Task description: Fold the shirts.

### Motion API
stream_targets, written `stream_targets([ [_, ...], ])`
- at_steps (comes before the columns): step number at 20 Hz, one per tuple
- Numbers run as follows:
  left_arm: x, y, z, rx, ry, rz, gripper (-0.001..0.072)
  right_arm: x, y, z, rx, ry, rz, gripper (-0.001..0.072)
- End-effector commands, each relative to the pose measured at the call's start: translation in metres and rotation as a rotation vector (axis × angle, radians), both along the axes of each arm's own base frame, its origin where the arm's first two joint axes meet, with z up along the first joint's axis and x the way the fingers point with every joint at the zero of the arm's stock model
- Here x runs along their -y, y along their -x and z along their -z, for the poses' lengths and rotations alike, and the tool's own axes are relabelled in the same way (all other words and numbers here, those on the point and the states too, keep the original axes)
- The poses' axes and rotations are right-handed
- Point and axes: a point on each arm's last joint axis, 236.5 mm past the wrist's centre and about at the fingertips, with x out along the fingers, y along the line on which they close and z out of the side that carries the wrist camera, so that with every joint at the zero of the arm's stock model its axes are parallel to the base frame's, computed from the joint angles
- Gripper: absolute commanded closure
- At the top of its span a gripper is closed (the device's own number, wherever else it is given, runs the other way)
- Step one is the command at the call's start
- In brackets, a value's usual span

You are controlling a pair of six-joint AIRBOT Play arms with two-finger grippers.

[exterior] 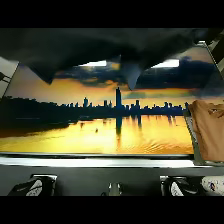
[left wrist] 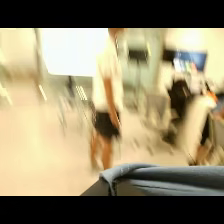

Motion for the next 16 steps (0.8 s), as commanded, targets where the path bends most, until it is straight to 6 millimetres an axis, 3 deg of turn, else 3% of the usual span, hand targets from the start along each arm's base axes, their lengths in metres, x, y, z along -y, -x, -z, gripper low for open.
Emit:
stream_targets([
  [1,0.009,0.057,-0.026,0.079,-0.05,-0.039,0.0685,-0.009,0.092,-0.034,0.121,0.047,0.052,0.0686],
  [3,0.001,0.048,-0.01,0.008,-0.061,-0.071,0.0685,-0.003,0.09,-0.023,0.074,0.057,0.076,0.0686],
  [5,-0.007,0.033,0.009,-0.074,-0.078,-0.093,0.0685,0.001,0.075,-0.002,-0.018,0.018,0.077,0.0686],
  [7,-0.014,0.009,0.044,-0.218,-0.093,-0.089,0.0685,0.006,0.048,0.038,-0.189,-0.017,0.07,0.0686],
  [9,-0.022,-0.026,0.114,-0.479,-0.068,-0.057,0.0685,0.012,0.015,0.105,-0.467,-0.042,0.055,0.0686],
  [12,-0.037,-0.083,0.252,-0.886,0.021,-0.008,0.0685,0.019,-0.039,0.227,-0.952,-0.103,0.003,0.0686],
  [14,-0.053,-0.122,0.337,-1.045,0.054,-0.037,0.0685,0.018,-0.085,0.302,-1.155,-0.17,-0.053,0.0687],
  [16,-0.056,-0.154,0.412,-1.176,0.093,-0.031,0.0685,0.018,-0.127,0.374,-1.298,-0.255,-0.061,0.0687],
])
